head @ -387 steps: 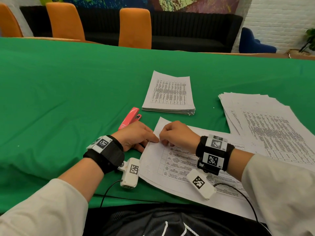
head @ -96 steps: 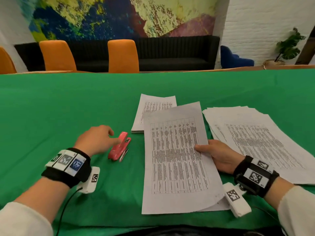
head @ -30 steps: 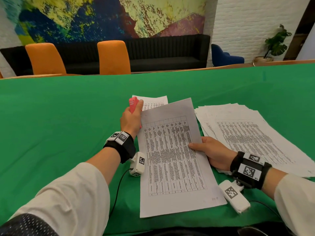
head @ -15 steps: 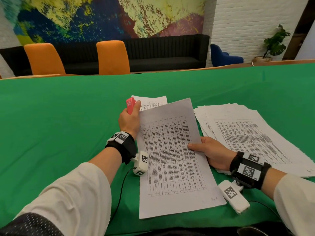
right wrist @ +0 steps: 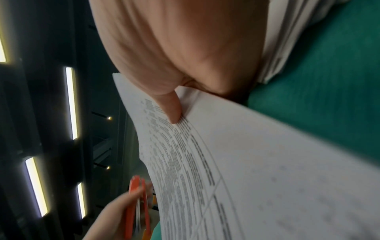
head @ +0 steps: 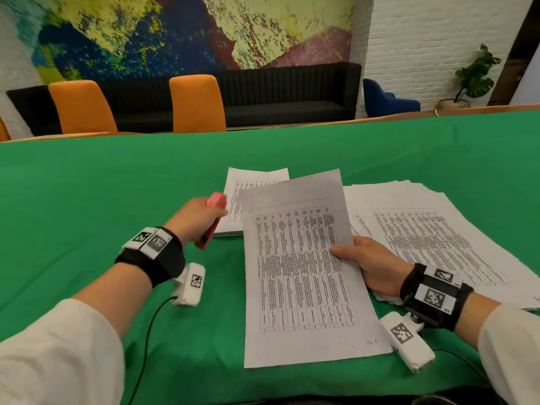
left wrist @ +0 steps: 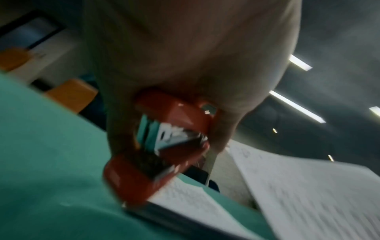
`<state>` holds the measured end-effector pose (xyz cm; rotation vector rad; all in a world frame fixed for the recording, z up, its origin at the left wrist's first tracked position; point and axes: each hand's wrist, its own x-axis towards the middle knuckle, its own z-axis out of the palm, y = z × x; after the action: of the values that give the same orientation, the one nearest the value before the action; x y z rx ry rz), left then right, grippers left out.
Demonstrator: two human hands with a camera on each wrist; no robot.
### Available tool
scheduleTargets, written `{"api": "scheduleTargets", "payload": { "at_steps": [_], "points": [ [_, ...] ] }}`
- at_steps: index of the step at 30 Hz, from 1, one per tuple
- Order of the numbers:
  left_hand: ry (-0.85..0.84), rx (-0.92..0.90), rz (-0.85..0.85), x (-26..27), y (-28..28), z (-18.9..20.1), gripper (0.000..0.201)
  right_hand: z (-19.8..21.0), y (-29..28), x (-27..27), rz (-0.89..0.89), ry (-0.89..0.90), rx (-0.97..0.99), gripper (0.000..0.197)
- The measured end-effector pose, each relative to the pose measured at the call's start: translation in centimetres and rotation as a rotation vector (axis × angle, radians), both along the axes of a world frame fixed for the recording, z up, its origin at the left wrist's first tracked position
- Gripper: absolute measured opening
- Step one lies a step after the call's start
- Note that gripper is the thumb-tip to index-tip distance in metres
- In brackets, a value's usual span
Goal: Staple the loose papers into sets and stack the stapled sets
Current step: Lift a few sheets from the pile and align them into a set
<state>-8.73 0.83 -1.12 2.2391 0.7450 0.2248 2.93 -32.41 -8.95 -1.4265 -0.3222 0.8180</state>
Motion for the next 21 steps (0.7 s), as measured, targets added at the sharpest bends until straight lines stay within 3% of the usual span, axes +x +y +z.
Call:
{"api": "scheduleTargets", "payload": {
  "at_steps": [5,8,10,11,13,15,17,21],
  "points": [
    [0.401,0.337,-0.270,-3.3,0.9,-3.1,0.014,1.0,0.0,1.3,-0.058,0.033,0.028,0.035],
    [0.514,0.469,-0.335,-3.9,0.8,-4.3,0.030,2.7,0.1,1.9,-0.072,0.031,0.032,0.034],
    [0.347,0.425,-0.314,-3.9,0.7,-3.7,0.041,4.3,0.6,2.4,-0.058,0.015,0.055,0.033],
    [0.177,0.273,-0.281,-3.8,0.4,-3.0,0.043,5.2,1.0,2.8,-0.048,0.001,0.070,0.033],
    [-0.138,-0.197,-0.212,-3.3,-0.6,-1.2,0.041,6.9,2.3,3.9,-0.040,-0.023,0.104,0.035],
    [-0.266,-0.508,-0.209,-2.3,-1.7,0.1,0.035,8.7,4.2,5.3,-0.053,-0.046,0.125,0.037],
    [-0.289,-0.538,-0.220,-1.0,-2.5,0.2,0.035,10.2,6.5,6.5,-0.062,-0.069,0.137,0.037],
    [-0.349,-0.458,-0.047,2.4,-1.7,-0.4,0.033,12.4,10.9,8.2,-0.084,-0.125,0.117,0.033]
  ]
}}
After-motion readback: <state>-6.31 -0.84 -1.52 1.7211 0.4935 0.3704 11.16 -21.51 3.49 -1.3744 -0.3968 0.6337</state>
